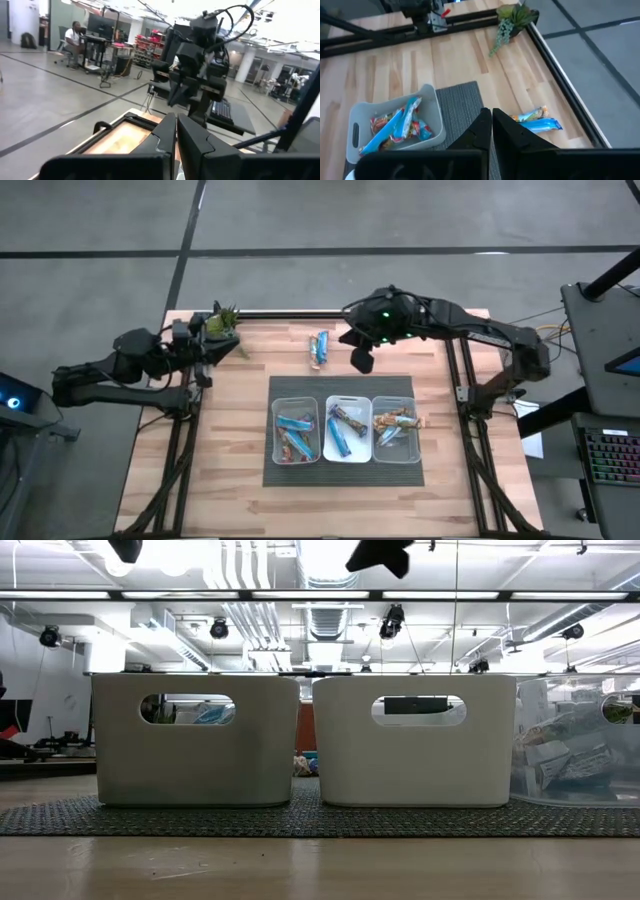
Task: Pick and place Granola Bars by type
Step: Put the orange granola bar into the transparent bin
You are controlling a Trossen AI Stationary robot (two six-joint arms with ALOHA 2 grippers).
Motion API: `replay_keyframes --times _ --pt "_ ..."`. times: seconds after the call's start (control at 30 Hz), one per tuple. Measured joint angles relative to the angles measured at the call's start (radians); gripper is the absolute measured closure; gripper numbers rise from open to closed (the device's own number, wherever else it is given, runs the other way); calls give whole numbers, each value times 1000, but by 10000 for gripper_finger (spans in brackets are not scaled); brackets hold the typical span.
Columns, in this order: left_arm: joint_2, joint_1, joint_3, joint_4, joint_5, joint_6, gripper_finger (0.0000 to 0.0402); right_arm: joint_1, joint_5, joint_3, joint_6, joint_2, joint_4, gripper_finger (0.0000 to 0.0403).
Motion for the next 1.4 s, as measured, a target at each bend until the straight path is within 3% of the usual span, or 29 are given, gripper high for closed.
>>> replay_keyframes --times 0.33,0.5,0.73,1.0,1.13,1.4 --pt "113 22 25 96 -68 -30 398 -5 -1 -271 70 -213 134 394" --pt "188 50 120 64 -67 -15 358 -5 -1 -327 101 -277 150 394" --pt "306 122 306 -164 -79 21 265 -5 -1 -336 108 -308 154 394" --pt "450 201 469 -295 -69 -2 171 -4 -1 -335 106 -308 142 394" --pt "522 238 517 -333 -61 -2 151 -4 -1 -335 104 -308 136 394" --pt "639 292 589 -344 -32 -11 149 -4 -1 -335 104 -308 110 394"
